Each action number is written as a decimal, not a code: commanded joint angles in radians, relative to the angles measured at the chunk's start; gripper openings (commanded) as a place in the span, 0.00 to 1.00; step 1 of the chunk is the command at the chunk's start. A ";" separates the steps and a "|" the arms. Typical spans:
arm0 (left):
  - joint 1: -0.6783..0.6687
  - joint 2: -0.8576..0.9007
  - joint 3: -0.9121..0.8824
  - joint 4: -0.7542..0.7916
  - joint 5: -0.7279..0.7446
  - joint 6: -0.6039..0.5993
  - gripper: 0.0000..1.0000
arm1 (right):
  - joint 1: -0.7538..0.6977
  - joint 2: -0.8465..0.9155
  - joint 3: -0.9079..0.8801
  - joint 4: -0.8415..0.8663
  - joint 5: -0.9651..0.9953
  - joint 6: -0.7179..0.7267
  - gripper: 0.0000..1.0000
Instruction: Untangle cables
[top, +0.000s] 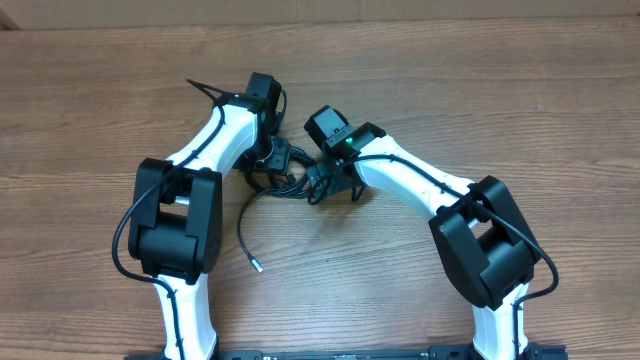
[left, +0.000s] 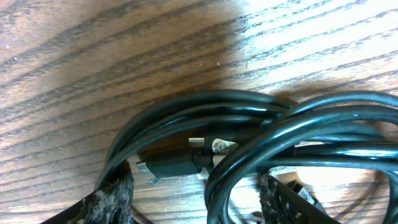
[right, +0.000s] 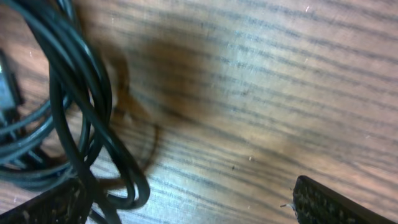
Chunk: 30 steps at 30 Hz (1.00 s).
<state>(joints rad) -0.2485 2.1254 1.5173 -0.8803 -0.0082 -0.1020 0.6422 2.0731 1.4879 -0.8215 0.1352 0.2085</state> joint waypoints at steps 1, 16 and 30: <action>0.002 0.006 0.002 0.002 0.002 -0.010 0.67 | -0.003 0.014 -0.008 0.025 -0.004 0.007 1.00; 0.000 0.006 0.002 0.003 0.002 -0.010 0.67 | 0.003 0.014 -0.008 0.061 -0.110 -0.005 1.00; 0.000 0.006 0.002 0.002 0.002 -0.010 0.68 | 0.004 0.016 -0.008 0.033 -0.003 -0.003 1.00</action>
<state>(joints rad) -0.2485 2.1254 1.5173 -0.8761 -0.0082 -0.1020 0.6422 2.0735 1.4879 -0.7731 0.0772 0.2081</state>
